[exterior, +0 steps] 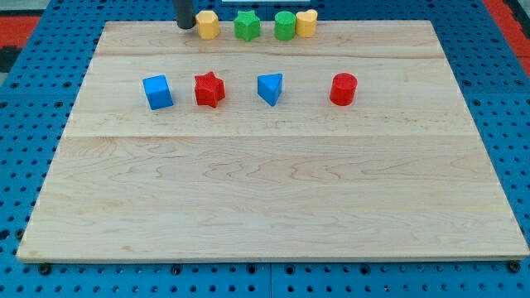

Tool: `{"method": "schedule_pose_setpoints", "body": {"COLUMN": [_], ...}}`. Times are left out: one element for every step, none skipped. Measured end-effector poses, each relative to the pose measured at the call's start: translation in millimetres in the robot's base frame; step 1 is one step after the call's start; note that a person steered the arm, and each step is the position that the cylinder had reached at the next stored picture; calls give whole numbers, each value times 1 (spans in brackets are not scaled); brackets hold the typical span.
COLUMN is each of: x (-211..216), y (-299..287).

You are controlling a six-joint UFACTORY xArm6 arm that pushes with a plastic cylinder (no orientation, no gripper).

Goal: Place your arm right to the yellow heart

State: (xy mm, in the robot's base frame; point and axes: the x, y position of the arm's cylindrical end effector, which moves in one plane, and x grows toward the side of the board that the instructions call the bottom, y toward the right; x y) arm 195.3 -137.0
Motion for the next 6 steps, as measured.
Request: {"method": "schedule_pose_setpoints", "body": {"x": [0, -3, 41, 78, 66, 5], "y": [0, -3, 11, 67, 201, 289]}}
